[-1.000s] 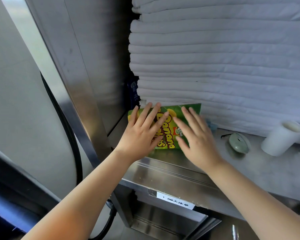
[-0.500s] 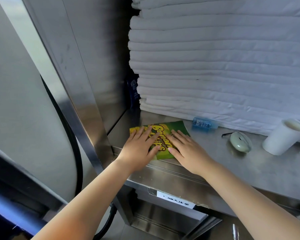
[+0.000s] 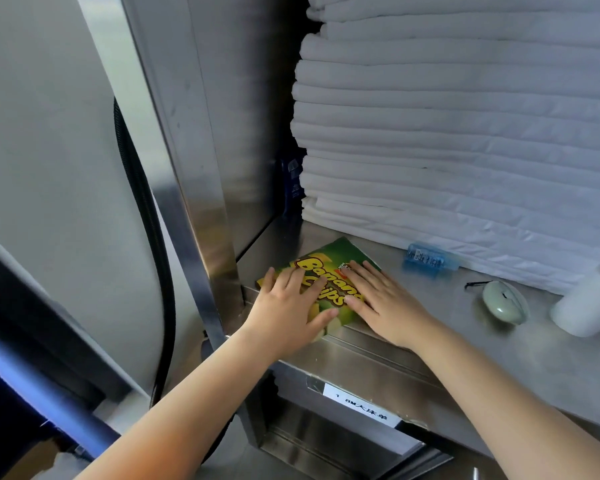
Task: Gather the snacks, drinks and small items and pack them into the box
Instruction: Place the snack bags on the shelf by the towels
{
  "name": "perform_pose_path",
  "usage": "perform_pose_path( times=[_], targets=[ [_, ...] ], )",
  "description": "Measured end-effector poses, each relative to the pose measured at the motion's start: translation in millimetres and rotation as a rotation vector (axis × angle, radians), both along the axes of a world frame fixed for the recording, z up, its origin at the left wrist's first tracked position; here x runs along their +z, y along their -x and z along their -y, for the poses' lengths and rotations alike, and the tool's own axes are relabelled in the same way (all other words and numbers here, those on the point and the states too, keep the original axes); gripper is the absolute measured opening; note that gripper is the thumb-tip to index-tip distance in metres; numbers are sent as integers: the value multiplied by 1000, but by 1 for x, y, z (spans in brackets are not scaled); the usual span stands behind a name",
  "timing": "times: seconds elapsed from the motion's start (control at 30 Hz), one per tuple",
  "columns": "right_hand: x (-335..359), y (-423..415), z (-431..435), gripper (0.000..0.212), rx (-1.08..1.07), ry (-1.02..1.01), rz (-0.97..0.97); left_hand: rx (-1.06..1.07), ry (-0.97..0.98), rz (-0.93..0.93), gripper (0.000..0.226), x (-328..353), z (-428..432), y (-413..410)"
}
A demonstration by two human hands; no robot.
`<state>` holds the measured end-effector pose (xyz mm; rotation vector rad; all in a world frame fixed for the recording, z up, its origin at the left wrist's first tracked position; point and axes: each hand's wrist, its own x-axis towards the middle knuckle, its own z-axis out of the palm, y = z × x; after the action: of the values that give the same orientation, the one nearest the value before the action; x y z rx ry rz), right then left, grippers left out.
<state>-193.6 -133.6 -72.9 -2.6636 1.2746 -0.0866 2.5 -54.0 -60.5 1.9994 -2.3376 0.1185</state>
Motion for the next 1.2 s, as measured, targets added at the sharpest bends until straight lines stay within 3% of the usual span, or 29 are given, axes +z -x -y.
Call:
perform_pose_path(
  times=[0.17, 0.27, 0.4, 0.77, 1.0, 1.2],
  targets=[
    [8, -13, 19, 49, 81, -10, 43, -114, -81, -112, 63, -6, -3, -9],
    [8, -24, 14, 48, -56, 86, 81, -69, -36, -120, 60, -11, -5, -7],
    [3, -33, -13, 47, -175, 123, 289, 35, 34, -156, 60, -16, -2, -1],
    [1, -48, 6, 54, -55, -4, 141, 212, 81, -306, 52, -21, 20, -6],
    [0, -47, 9, 55, -47, -5, 167, 213, 74, -298, 53, -19, 24, -7],
    [-2, -43, 7, 62, -143, -27, 268, 281, 73, -501, 59, 4, 46, -25]
  ],
)
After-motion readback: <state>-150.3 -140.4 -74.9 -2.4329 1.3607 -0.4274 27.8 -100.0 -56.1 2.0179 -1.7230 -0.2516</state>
